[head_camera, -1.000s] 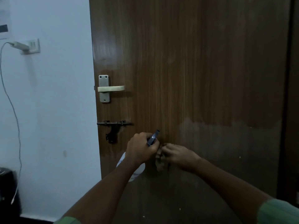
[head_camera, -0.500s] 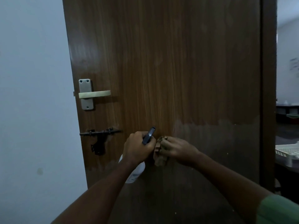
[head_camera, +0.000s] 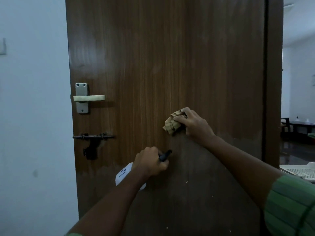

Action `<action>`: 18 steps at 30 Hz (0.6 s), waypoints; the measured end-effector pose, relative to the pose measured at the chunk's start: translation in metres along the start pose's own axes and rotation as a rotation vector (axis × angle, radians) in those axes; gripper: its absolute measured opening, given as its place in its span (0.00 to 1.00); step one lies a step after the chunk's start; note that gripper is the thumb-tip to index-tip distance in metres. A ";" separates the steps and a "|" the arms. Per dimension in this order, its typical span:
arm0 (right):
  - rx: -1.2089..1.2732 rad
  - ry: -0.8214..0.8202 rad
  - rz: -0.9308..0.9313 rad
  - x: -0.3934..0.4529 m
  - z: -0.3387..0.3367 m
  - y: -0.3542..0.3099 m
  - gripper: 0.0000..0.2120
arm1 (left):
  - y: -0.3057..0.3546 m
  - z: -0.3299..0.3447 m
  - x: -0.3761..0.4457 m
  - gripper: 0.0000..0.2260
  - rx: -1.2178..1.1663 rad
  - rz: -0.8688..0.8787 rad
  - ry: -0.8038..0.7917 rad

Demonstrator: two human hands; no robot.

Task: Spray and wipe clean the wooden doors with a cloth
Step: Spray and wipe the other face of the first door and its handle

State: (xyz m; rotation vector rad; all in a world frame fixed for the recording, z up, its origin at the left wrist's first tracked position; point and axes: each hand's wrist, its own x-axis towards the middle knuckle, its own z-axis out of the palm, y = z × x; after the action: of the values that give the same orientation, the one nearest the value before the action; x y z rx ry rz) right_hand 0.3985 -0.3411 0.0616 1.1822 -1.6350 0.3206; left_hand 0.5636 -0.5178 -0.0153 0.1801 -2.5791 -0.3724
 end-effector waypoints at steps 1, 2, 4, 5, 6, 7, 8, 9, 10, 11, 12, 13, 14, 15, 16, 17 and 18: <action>-0.001 0.004 -0.017 -0.001 0.003 0.002 0.18 | 0.004 0.003 0.002 0.05 -0.033 -0.035 0.021; -0.003 0.005 -0.027 -0.003 0.007 0.004 0.18 | 0.006 0.005 0.003 0.06 -0.068 -0.056 0.041; 0.027 0.021 -0.027 -0.008 0.015 0.006 0.19 | 0.011 0.009 0.005 0.08 -0.089 -0.053 0.060; 0.048 0.035 -0.019 -0.009 0.018 0.007 0.20 | 0.012 0.011 0.005 0.07 -0.087 -0.044 0.047; 0.072 0.045 -0.015 -0.010 0.019 0.008 0.21 | 0.013 0.013 0.005 0.07 -0.085 -0.046 0.032; 0.093 0.053 -0.019 -0.010 0.019 0.010 0.20 | 0.014 0.016 0.006 0.07 -0.079 -0.057 0.026; 0.106 0.054 -0.029 -0.010 0.019 0.011 0.20 | 0.015 0.020 0.006 0.07 -0.067 -0.077 0.034; 0.116 0.049 -0.037 -0.009 0.019 0.012 0.20 | 0.015 0.022 0.007 0.07 -0.059 -0.097 0.049; 0.121 0.044 -0.042 -0.009 0.018 0.013 0.19 | 0.017 0.024 0.007 0.07 -0.059 -0.107 0.072; 0.126 0.046 -0.039 -0.010 0.019 0.014 0.19 | 0.018 0.026 0.007 0.06 -0.066 -0.106 0.099; 0.136 0.054 -0.026 -0.010 0.019 0.013 0.19 | 0.020 0.026 0.007 0.07 -0.074 -0.097 0.127; 0.147 0.065 -0.009 -0.011 0.020 0.012 0.19 | 0.022 0.027 0.007 0.09 -0.083 -0.085 0.153; 0.158 0.072 0.010 -0.012 0.021 0.011 0.19 | 0.024 0.027 0.007 0.11 -0.092 -0.075 0.168; 0.167 0.080 0.026 -0.013 0.022 0.008 0.19 | 0.025 0.027 0.007 0.11 -0.097 -0.067 0.169; 0.173 0.082 0.040 -0.014 0.022 0.006 0.20 | 0.028 0.026 0.007 0.11 -0.098 -0.064 0.148; 0.176 0.076 0.047 -0.016 0.023 0.005 0.20 | 0.029 0.026 0.007 0.09 -0.099 -0.074 0.118; 0.179 0.066 0.044 -0.017 0.022 0.004 0.20 | 0.032 0.024 0.006 0.08 -0.094 -0.096 0.089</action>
State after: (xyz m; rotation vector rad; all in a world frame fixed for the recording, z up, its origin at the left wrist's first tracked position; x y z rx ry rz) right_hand 0.3819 -0.3455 0.0399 1.2568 -1.6021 0.5372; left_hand 0.5442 -0.4835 -0.0225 0.2818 -2.4658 -0.5080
